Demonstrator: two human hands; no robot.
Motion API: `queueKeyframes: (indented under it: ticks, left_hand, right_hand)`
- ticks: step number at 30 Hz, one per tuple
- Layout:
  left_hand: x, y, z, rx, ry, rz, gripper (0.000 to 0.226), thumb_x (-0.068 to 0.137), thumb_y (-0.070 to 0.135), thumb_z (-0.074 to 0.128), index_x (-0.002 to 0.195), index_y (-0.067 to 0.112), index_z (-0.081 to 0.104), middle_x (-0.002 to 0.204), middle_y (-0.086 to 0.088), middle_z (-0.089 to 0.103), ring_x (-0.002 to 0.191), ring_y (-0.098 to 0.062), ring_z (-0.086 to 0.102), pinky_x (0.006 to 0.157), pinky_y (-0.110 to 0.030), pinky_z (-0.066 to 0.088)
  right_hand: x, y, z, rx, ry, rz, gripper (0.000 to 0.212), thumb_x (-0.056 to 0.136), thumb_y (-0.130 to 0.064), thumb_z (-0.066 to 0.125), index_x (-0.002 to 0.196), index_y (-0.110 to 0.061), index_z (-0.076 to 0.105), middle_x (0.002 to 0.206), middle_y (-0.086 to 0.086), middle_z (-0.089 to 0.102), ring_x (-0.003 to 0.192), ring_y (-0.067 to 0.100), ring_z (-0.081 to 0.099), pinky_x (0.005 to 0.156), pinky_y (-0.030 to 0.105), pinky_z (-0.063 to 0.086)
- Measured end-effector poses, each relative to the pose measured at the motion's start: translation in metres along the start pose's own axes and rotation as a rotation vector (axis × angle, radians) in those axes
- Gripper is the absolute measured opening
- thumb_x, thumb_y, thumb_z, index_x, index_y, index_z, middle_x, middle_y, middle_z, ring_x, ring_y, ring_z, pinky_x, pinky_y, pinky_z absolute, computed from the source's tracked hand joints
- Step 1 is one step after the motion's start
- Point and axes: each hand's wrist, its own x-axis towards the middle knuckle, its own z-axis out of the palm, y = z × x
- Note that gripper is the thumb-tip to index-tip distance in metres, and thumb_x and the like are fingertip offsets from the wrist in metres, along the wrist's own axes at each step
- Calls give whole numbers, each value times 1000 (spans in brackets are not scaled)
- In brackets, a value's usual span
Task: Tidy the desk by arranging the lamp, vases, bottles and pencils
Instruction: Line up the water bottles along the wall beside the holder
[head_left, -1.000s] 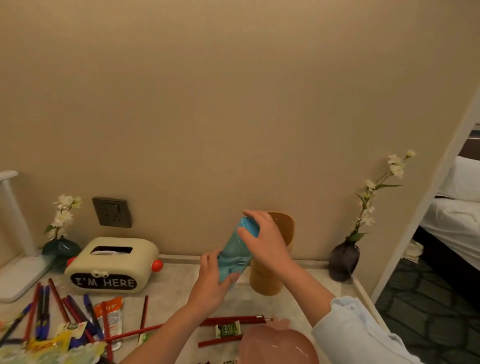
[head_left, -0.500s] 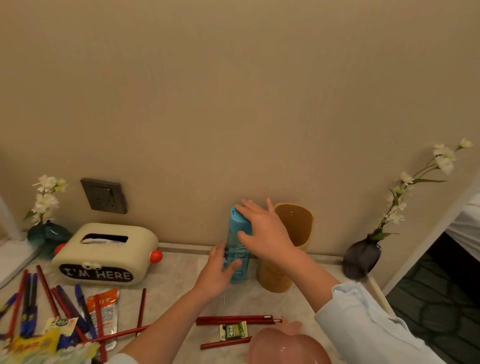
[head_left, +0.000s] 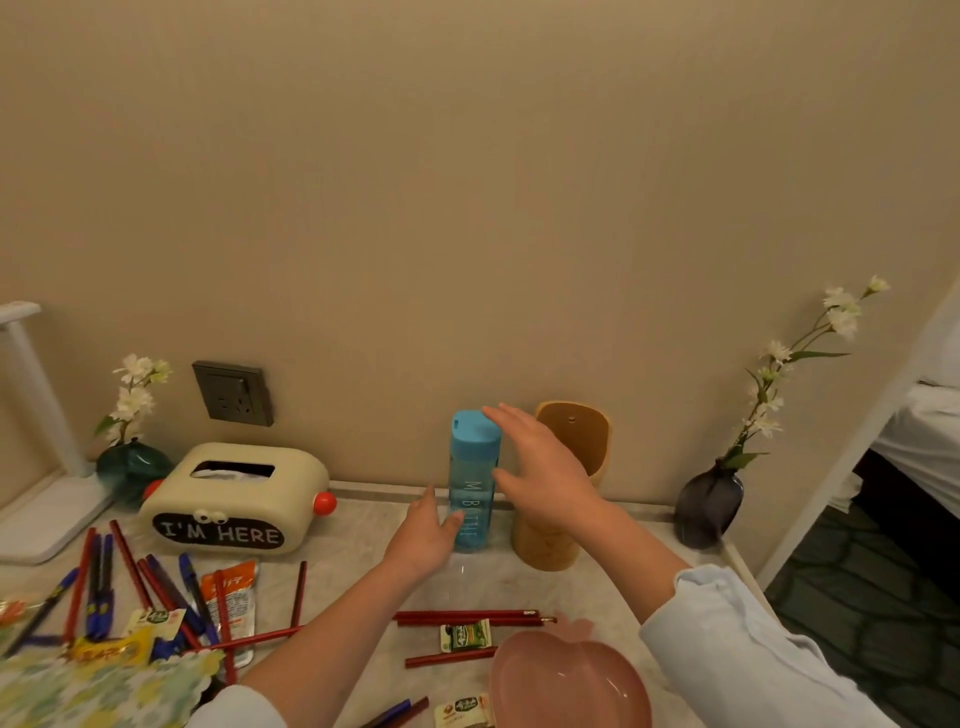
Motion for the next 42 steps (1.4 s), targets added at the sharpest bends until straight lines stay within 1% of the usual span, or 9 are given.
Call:
queueKeyframes:
  ticks: [3, 6, 8, 11, 14, 17, 21, 29, 42]
  left_hand:
    - [-12, 6, 0, 100, -35, -132, 49, 98, 36, 46, 133, 3, 42, 128, -12, 54, 115, -26, 55, 90, -31, 43]
    - [-26, 15, 8, 37, -143, -95, 25, 98, 30, 45, 88, 11, 59, 81, -5, 57, 71, -16, 54, 70, -29, 41]
    - [-33, 23, 16, -34, -216, -82, 22, 99, 27, 45, 96, 10, 58, 91, -8, 58, 82, -19, 56, 82, -34, 47]
    - [-37, 38, 31, -141, -259, -99, 48, 99, 23, 46, 141, 2, 36, 136, -15, 47, 124, -27, 48, 107, -39, 39]
    - [-35, 49, 43, -215, -269, -124, 61, 98, 16, 46, 151, 7, 16, 143, -14, 40, 120, -23, 48, 105, -36, 42]
    - [-30, 57, 54, -256, -252, -138, 65, 96, 9, 45, 152, 12, 11, 151, -14, 31, 129, -28, 42, 104, -40, 43]
    - [-23, 63, 72, -302, -260, -100, 57, 93, 0, 42, 147, 14, 28, 138, -13, 48, 126, -29, 47, 108, -45, 40]
    - [-16, 92, 118, -383, -304, -85, 51, 91, -5, 39, 137, 18, 42, 127, -11, 58, 118, -28, 53, 102, -42, 44]
    - [-11, 117, 156, -474, -323, -101, 42, 93, -4, 37, 120, 27, 47, 116, -4, 61, 113, -27, 57, 98, -43, 46]
  right_hand:
    - [-15, 3, -4, 2, 102, 46, 60, 85, -16, 59, 141, -30, 39, 142, -8, 45, 130, 11, 42, 98, 29, 41]
    - [-28, 8, -5, -84, 170, 116, 45, 86, -17, 59, 128, -28, 47, 122, -6, 55, 112, 13, 53, 82, 28, 47]
    - [-34, 13, -4, -134, 171, 166, 37, 87, -20, 60, 121, -27, 49, 114, -5, 57, 102, 15, 56, 75, 27, 47]
    - [-41, 21, -2, -182, 141, 216, 34, 90, -21, 58, 123, -24, 49, 112, -2, 63, 99, 18, 61, 78, 30, 49]
    - [-45, 28, -1, -276, 88, 172, 31, 94, -21, 50, 125, -23, 51, 112, 2, 66, 99, 23, 60, 87, 37, 50]
    - [-45, 38, -5, -286, 48, 122, 26, 96, -21, 51, 119, -27, 59, 114, -2, 67, 102, 21, 58, 91, 36, 46]
    - [-47, 52, -14, -286, -18, 44, 30, 95, -18, 49, 120, -27, 63, 115, -1, 68, 103, 22, 59, 91, 37, 47]
    - [-60, 101, -50, -253, -100, 79, 34, 95, -18, 51, 126, -27, 61, 126, -3, 64, 115, 24, 56, 97, 38, 46]
    - [-71, 139, -78, -241, -109, 78, 34, 90, -17, 53, 119, -29, 67, 117, -3, 70, 108, 26, 60, 87, 41, 52]
